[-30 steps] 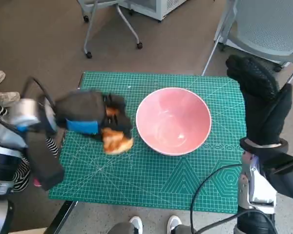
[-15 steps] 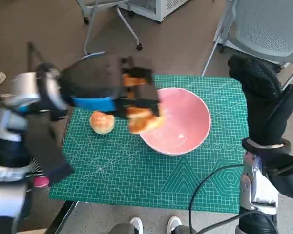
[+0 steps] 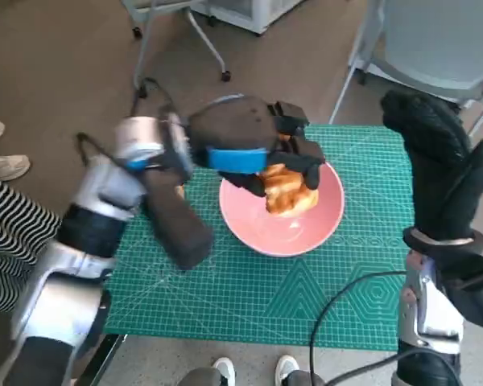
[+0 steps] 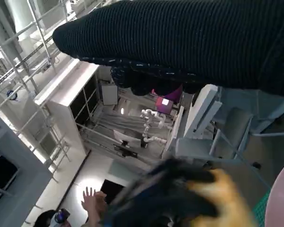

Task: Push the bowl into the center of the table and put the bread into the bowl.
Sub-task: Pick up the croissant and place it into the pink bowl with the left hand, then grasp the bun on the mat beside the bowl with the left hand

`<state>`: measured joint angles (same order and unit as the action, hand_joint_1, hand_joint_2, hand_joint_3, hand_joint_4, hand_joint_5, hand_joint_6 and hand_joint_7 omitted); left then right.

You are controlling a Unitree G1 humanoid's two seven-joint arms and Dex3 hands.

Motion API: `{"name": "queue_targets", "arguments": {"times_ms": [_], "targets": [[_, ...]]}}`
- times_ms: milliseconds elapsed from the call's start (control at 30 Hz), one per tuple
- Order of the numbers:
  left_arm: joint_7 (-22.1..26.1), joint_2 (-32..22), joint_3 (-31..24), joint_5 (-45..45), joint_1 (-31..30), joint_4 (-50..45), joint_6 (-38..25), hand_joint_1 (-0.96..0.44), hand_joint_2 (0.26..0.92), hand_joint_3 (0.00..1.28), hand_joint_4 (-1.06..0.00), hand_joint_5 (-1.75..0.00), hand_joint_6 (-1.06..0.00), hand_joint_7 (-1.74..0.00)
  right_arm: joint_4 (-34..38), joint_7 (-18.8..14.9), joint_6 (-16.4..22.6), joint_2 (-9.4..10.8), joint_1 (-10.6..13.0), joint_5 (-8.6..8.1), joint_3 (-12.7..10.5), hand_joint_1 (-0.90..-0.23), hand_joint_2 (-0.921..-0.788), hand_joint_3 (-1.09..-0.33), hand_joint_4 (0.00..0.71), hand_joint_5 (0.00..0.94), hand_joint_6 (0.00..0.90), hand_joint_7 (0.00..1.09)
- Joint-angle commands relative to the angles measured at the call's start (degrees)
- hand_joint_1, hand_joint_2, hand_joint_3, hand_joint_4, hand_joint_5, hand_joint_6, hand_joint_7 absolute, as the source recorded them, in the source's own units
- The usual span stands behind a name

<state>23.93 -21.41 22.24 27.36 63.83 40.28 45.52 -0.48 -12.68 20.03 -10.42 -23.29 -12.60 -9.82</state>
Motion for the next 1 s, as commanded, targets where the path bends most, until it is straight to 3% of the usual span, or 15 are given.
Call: {"name": "queue_targets", "arguments": {"times_ms": [33,200,267,300,333,367,400,533,700,1000], "targets": [[-3.22,2.05,2.02,3.48,2.28,5.77,0.45,0.00,0.920,0.08,-0.62,-1.11,-0.69,-1.22,0.02,-0.17,-0.93,-0.16,1.49,-0.41,-0.16,-0.674,-0.921,-0.696,0.176,0.000,0.024,0.57],[-3.41,4.04,3.58,4.33,3.00,11.59,1.26,0.00,0.921,0.08,-0.62,-1.11,-0.68,-1.23,-0.41,-0.03,-1.25,-0.08,1.67,-0.63,-0.14,-0.673,-0.921,-0.697,0.175,0.000,0.024,0.57],[-2.41,4.70,3.94,4.10,3.05,13.22,1.12,0.00,0.921,0.10,-0.59,-1.15,-0.65,-1.25,-0.69,0.06,-1.37,-0.07,1.82,-0.66,-0.11,-0.674,-0.921,-0.696,0.176,0.001,0.024,0.57],[-1.39,5.02,4.07,3.79,2.90,13.82,0.40,0.00,0.921,0.15,-0.51,-1.22,-0.61,-1.29,-0.84,0.08,-1.44,-0.08,1.91,-0.72,-0.12,-0.674,-0.921,-0.696,0.176,0.001,0.024,0.57],[-0.77,5.21,4.15,3.58,2.84,14.23,-0.05,-0.07,0.921,0.18,-0.47,-1.13,-0.58,-1.33,-0.93,0.08,-1.49,-0.08,1.97,-0.76,-0.13,-0.674,-0.921,-0.696,0.176,0.001,0.024,0.57],[0.11,5.14,4.26,3.43,2.67,14.26,-0.58,-0.17,0.921,0.23,-0.44,-0.91,-0.52,-1.39,-0.95,0.05,-1.54,-0.10,2.01,-0.86,-0.19,-0.674,-0.921,-0.696,0.176,0.001,0.024,0.57],[0.62,5.05,4.31,3.37,2.58,14.25,-0.84,-0.11,0.885,0.22,-0.37,-0.67,-0.41,-1.12,-0.95,0.02,-1.59,-0.11,2.03,-0.92,-0.23,-0.674,-0.921,-0.695,0.176,0.001,0.025,0.57],[2.98,3.95,3.95,2.80,1.99,12.44,-1.86,-0.06,0.843,0.08,-0.24,-0.15,-0.32,-0.43,-1.20,0.09,-2.02,-0.12,2.06,-1.16,-0.37,-0.674,-0.921,-0.695,0.176,0.001,0.025,0.57],[7.20,2.49,2.09,-0.64,0.52,8.63,-3.36,-0.12,0.795,0.01,-0.13,-0.03,-0.25,-0.21,-1.75,0.23,-2.55,-0.06,2.22,-1.25,-0.48,-0.673,-0.921,-0.695,0.176,0.001,0.025,0.57],[14.67,-2.56,-3.28,-10.26,-1.78,2.80,-5.07,-0.16,0.777,0.00,-0.09,0.00,-0.22,-0.14,-2.02,0.40,-2.70,-0.04,2.28,-0.83,-0.59,-0.677,-0.921,-0.699,0.178,0.001,0.027,0.57]]}}
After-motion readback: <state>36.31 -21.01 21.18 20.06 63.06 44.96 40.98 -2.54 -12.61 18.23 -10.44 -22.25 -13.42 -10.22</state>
